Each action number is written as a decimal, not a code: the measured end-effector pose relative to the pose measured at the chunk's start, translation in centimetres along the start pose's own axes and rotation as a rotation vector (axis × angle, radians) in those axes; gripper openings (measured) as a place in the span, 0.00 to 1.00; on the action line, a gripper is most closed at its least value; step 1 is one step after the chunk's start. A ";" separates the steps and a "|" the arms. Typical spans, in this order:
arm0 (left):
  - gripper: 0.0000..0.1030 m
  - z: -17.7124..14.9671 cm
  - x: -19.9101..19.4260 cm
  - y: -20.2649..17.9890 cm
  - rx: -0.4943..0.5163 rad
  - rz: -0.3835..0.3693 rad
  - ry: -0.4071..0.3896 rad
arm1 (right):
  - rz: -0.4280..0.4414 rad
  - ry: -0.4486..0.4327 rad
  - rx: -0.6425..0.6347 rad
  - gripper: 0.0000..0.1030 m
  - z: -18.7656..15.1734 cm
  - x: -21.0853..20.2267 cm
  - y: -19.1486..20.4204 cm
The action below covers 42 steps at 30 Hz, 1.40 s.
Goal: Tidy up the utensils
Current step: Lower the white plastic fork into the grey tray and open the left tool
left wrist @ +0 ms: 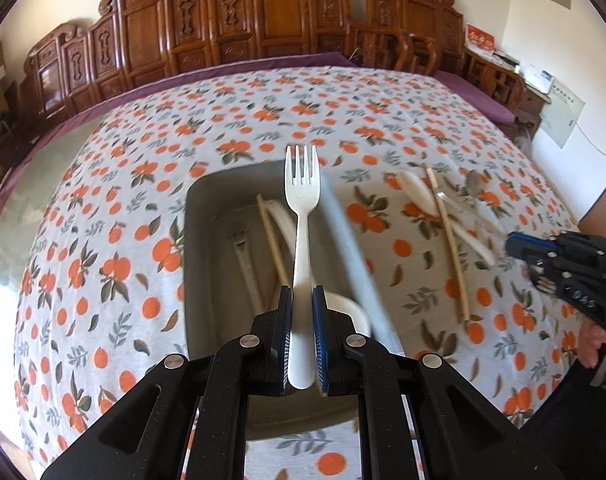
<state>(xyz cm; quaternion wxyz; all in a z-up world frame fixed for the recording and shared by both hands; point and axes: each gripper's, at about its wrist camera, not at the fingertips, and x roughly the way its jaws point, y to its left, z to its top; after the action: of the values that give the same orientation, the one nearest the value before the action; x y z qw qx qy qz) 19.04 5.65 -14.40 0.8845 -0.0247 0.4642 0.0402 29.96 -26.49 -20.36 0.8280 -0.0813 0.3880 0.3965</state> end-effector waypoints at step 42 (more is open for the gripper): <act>0.74 -0.8 -1.1 3.2 -0.071 0.040 -0.110 | 0.061 0.012 -0.053 0.08 0.4 0.3 4.3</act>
<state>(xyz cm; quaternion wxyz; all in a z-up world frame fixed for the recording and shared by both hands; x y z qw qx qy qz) 17.47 8.76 -13.98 0.9062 -0.0444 0.4137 0.0757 27.26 -23.22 -19.57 0.8108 -0.0936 0.3846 0.4312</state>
